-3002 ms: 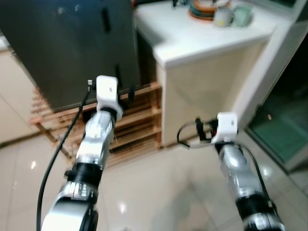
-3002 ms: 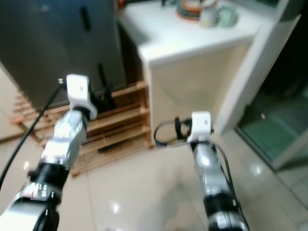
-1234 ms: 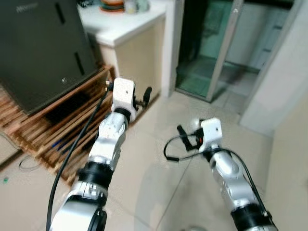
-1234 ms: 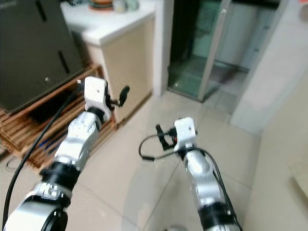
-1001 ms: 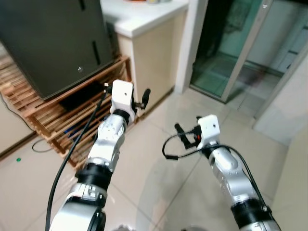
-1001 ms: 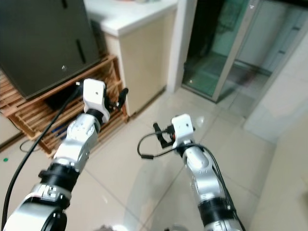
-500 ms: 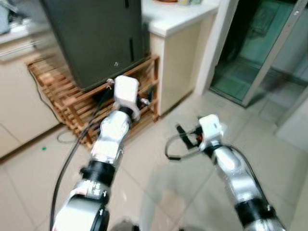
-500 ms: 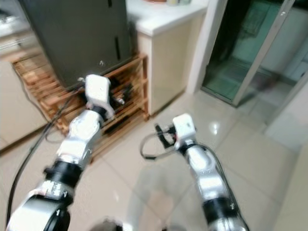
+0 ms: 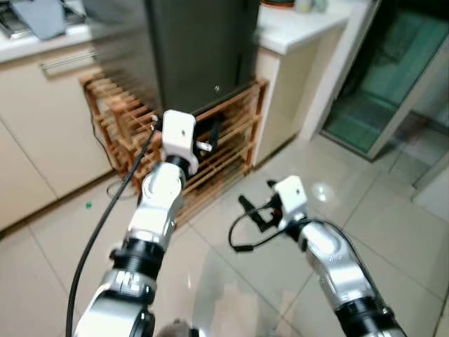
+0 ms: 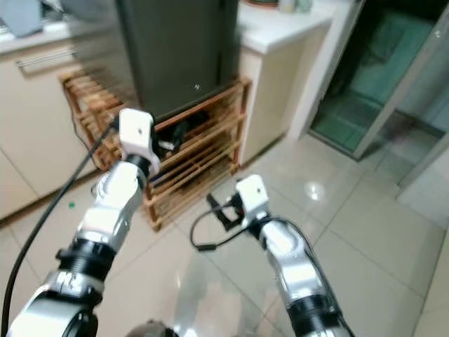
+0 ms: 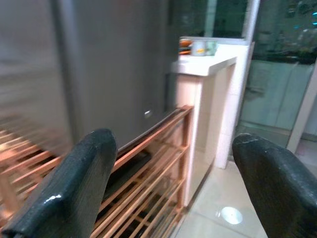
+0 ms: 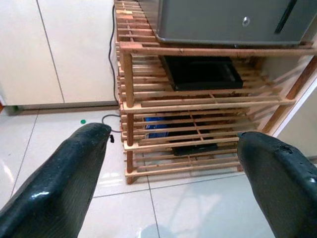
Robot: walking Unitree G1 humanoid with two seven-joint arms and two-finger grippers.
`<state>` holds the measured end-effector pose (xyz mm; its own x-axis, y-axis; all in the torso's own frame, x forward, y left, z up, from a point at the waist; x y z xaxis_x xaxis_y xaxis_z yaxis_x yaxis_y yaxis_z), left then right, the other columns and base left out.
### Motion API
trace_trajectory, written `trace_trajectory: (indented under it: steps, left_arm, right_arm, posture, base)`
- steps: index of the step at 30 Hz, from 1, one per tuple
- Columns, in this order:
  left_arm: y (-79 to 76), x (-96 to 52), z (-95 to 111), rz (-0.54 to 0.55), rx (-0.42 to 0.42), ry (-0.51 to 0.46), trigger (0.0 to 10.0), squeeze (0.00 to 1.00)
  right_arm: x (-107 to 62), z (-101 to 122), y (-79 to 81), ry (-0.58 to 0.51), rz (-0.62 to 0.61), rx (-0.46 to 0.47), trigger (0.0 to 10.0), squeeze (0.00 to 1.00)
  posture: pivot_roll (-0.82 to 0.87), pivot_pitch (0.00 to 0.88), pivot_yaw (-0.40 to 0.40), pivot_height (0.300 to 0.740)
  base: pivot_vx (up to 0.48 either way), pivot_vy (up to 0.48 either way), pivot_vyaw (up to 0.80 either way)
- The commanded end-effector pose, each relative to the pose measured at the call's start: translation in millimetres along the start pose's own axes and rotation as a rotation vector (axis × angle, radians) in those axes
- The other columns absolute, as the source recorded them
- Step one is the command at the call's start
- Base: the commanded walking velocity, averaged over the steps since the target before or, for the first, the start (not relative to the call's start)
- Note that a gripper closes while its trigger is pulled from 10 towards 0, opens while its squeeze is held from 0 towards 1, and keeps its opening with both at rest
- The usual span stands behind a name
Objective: Restocking fridge
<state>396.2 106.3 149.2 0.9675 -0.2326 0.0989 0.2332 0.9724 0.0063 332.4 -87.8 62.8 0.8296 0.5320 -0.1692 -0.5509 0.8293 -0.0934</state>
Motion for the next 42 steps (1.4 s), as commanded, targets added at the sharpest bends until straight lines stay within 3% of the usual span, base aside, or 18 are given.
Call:
trace_trajectory:
  steps: [1,7,15,17,28,36,42]
  left_arm:
    - [-7.9,1.6,7,-0.021,-0.020,-0.028,10.0,0.00]
    - [-5.3,1.7,10,-0.010,-0.030,-0.034,10.0,0.00]
    - [-2.3,1.3,11,-0.012,-0.026,-0.035,10.0,0.00]
    - [3.7,-3.4,8,0.005,-0.048,-0.029,10.0,0.00]
    - [6.6,-8.5,5,0.032,-0.077,-0.022,10.0,0.00]
    - [10.9,-10.6,1,0.053,-0.064,-0.001,10.0,0.00]
    - [11.4,-7.4,8,0.041,-0.072,-0.020,10.0,0.00]
  right_arm:
    - [-7.9,-1,-33.5,0.015,-0.126,0.023,10.0,0.00]
    - [-17.4,-3,-66.3,0.028,-0.283,0.080,10.0,0.00]
    - [-18.9,0,-74.2,0.019,-0.324,0.081,10.0,0.00]
    - [-24.6,0,-82.7,0.007,-0.374,0.083,10.0,0.00]
    - [-27.7,-4,-82.7,0.010,-0.397,0.099,10.0,0.00]
    - [-33.3,-12,-81.1,0.029,-0.402,0.101,10.0,0.00]
    - [-30.9,-9,-80.0,0.018,-0.404,0.093,10.0,0.00]
  posture:
    - [0.00,0.000,-0.070,0.740]
    - [-0.02,0.000,-0.059,0.740]
    - [-0.03,0.000,-0.043,0.740]
    - [-0.03,0.000,-0.032,0.740]
    - [-0.04,0.000,-0.025,0.740]
    - [-0.05,0.000,-0.024,0.740]
    - [-0.05,0.000,-0.015,0.740]
  base:
    - [0.480,0.000,0.00]
    - [0.480,0.000,0.00]
    - [0.480,0.000,0.00]
    - [0.480,0.000,0.00]
    - [0.471,0.000,0.00]
    - [0.000,0.000,0.00]
    - [0.000,0.431,0.00]
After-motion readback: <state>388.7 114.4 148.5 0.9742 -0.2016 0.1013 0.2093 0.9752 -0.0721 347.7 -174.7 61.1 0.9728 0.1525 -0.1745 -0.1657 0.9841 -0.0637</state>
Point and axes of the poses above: a point about 5 cm out from each wrist's last joint towards the gripper, its own x axis pointing out of the wrist towards the gripper, its own z axis along the axis of the wrist's last joint, y = z × x, the point moved 5 cm from there along x, pointing out of the wrist towards the gripper, and after that the axes turned 4 degrees about -x, right-handed, at the moved point
